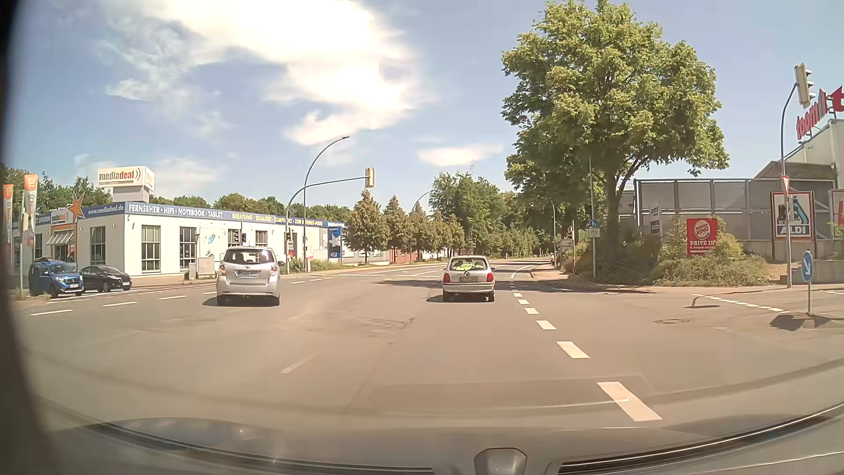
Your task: Follow the waypoints while adhering to traffic rules and regulations
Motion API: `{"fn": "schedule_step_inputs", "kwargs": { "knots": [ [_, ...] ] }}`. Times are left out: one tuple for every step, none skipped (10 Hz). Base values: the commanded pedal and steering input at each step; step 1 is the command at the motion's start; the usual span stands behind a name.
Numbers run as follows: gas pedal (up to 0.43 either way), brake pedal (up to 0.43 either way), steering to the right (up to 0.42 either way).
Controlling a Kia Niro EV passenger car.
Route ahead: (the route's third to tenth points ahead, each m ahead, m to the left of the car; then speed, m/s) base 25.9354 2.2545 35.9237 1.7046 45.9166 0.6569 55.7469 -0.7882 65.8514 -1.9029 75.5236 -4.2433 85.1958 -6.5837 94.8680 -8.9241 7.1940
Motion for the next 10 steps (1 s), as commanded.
{"fn": "schedule_step_inputs", "kwargs": {
  "knots": [
    [0.0,0.006,0.017],
    [0.0,0.006,0.016],
    [0.0,0.006,0.016],
    [0.0,0.006,0.015],
    [0.0,0.006,0.016],
    [0.0,0.006,0.016],
    [0.0,0.006,0.016],
    [0.0,0.006,0.016],
    [0.0,0.006,0.016],
    [0.0,0.006,0.015]
  ]
}}
